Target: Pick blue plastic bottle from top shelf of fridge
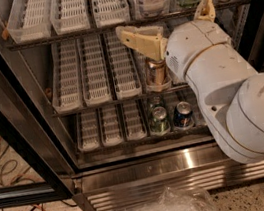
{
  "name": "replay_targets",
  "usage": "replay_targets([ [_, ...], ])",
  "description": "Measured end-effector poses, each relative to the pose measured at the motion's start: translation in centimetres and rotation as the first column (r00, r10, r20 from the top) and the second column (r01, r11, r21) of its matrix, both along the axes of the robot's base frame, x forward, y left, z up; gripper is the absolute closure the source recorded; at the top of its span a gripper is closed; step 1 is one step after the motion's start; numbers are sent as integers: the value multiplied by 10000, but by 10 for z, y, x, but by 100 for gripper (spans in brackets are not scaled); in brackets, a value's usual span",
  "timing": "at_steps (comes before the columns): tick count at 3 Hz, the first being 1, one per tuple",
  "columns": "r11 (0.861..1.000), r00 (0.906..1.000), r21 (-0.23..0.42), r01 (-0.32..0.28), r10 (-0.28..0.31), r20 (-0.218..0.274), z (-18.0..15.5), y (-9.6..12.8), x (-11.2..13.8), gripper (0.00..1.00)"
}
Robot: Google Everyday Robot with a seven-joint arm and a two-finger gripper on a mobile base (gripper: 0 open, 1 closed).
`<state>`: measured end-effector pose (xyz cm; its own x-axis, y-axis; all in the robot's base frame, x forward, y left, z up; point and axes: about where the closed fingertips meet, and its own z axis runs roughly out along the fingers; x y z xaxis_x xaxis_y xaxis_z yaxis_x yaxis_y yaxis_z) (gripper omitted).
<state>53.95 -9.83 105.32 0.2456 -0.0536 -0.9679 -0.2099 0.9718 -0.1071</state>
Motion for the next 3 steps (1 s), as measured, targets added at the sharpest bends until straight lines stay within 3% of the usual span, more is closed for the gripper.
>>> replay_targets([
  [1,10000,10000,0,0,0,0,0,0,0,17],
  [2,10000,10000,0,0,0,0,0,0,0,46],
  [3,10000,10000,0,0,0,0,0,0,0,36],
])
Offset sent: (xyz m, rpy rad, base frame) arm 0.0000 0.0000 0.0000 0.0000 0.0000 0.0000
